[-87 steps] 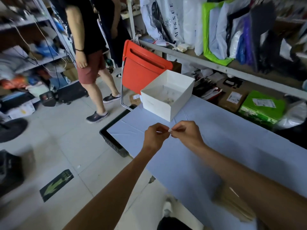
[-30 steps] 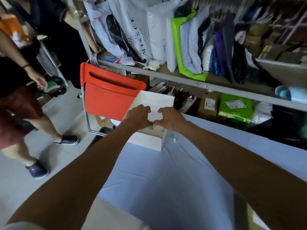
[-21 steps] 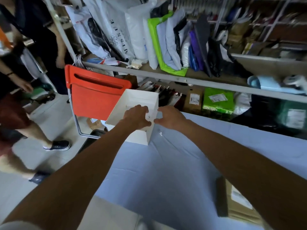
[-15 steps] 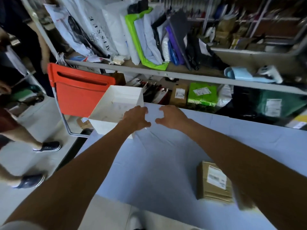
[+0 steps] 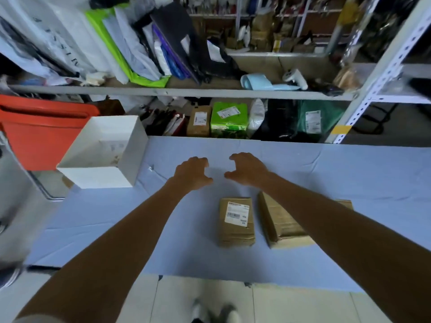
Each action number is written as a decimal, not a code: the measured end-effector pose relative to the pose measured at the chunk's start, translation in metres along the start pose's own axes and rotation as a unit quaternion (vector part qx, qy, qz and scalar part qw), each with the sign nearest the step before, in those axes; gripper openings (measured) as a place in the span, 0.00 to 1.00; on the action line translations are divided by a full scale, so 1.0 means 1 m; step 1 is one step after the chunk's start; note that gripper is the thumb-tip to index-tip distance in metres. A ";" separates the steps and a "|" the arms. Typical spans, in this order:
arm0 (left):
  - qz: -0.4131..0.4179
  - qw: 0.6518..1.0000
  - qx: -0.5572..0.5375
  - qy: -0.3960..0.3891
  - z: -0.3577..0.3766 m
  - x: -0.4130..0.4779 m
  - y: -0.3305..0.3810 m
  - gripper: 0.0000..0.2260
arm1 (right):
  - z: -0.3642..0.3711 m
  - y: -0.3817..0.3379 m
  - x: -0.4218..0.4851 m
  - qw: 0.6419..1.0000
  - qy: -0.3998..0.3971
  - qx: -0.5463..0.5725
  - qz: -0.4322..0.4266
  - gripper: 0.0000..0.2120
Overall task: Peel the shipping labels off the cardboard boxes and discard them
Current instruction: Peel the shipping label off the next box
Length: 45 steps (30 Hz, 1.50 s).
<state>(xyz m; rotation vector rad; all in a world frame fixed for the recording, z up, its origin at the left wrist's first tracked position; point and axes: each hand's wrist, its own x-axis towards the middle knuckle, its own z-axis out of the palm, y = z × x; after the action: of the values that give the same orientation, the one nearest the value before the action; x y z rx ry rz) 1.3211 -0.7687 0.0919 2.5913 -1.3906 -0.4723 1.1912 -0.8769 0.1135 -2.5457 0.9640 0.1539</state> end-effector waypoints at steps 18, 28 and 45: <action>0.028 0.996 -0.053 -0.071 0.061 -0.014 0.027 0.22 | 0.046 0.053 -0.037 0.997 -0.024 0.008 0.074 0.25; -0.031 0.995 -0.076 -0.059 0.101 -0.042 0.048 0.20 | 0.091 0.088 -0.049 0.997 -0.066 0.007 0.033 0.25; -0.099 0.966 -0.212 -0.109 0.145 -0.061 0.021 0.41 | 0.147 0.094 -0.048 0.981 -0.079 0.162 0.075 0.41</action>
<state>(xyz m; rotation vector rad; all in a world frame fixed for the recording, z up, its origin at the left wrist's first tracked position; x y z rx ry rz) 1.2228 -0.7290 -0.0256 2.3792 -0.9495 -0.9918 1.0995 -0.8503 -0.0406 -2.1321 1.0252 0.2197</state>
